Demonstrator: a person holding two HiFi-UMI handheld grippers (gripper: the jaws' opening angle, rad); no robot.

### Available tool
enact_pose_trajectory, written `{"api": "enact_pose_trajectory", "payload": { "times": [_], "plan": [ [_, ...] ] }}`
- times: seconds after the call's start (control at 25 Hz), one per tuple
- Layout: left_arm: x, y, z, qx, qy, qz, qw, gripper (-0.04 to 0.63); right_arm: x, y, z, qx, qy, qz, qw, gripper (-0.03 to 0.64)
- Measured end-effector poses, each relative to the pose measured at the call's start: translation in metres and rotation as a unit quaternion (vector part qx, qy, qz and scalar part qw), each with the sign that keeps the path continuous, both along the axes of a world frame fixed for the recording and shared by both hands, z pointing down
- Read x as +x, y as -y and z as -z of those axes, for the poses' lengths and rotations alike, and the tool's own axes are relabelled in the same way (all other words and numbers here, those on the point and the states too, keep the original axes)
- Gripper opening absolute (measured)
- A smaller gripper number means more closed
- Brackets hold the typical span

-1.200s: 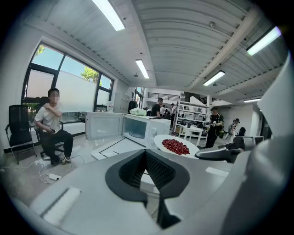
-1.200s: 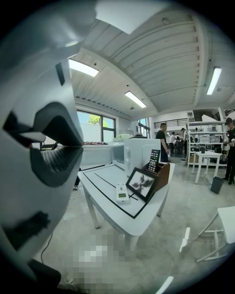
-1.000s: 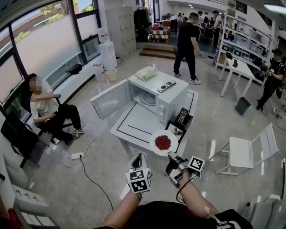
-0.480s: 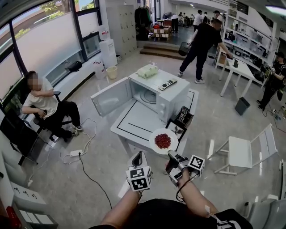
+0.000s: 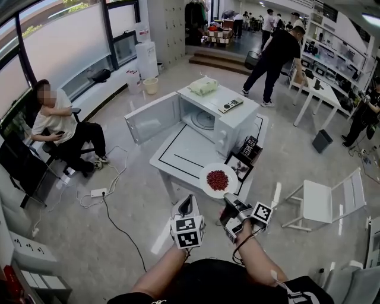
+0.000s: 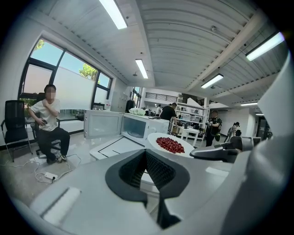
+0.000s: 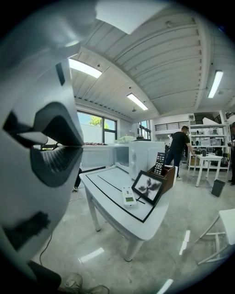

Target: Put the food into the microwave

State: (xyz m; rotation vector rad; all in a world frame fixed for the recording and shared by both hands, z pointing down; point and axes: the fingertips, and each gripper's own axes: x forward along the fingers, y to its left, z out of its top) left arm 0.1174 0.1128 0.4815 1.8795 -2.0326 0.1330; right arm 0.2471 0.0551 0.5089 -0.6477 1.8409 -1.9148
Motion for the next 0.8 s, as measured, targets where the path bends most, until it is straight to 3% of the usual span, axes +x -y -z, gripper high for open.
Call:
{"api": "enact_pose_trajectory", "payload": {
  "times": [0.8],
  "plan": [
    [-0.062,-0.022,-0.01,0.004,-0.005,0.001,1.0,0.009,-0.05,-0.018,-0.015,0.009,-0.001,-0.015,1.0,0.017]
  ]
}}
